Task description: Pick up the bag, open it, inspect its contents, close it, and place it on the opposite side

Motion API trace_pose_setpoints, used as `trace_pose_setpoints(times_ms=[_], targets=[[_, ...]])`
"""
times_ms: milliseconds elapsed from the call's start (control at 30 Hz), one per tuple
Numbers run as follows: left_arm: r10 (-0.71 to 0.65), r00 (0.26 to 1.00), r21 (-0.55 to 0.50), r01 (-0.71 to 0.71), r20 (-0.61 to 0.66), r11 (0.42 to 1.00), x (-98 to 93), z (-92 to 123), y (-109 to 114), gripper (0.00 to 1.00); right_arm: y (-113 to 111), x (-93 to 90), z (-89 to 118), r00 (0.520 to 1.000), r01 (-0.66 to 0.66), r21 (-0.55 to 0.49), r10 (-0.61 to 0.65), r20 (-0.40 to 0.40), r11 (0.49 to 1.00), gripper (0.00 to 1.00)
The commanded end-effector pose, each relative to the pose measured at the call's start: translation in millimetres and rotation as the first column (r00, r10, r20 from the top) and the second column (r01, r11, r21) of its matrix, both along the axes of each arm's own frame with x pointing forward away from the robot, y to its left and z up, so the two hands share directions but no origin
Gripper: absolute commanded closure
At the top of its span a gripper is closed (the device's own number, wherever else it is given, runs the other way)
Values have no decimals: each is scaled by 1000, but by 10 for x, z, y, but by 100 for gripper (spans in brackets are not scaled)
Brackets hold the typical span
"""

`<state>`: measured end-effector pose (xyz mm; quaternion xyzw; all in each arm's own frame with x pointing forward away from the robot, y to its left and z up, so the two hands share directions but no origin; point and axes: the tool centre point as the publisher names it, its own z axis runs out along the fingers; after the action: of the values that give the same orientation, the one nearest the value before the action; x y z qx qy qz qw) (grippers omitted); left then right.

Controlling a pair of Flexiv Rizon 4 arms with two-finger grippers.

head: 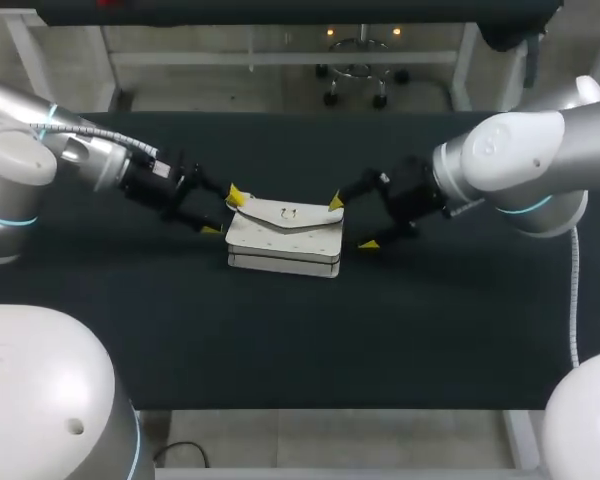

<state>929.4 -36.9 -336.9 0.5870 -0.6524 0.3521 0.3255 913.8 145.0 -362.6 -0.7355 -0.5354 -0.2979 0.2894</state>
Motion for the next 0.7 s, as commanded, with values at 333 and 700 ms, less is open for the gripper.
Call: trace_pose_setpoints(times_ms=[333, 700], targets=[[90, 996, 79, -91, 15, 993, -136, 116, 277, 0, 72, -205, 75, 999, -41, -51, 39, -37, 998, 27], [139, 990, 123, -140, 16, 982, -141, 139, 580, 0, 212, -202, -30, 995, -79, -52, 75, -69, 996, 52]])
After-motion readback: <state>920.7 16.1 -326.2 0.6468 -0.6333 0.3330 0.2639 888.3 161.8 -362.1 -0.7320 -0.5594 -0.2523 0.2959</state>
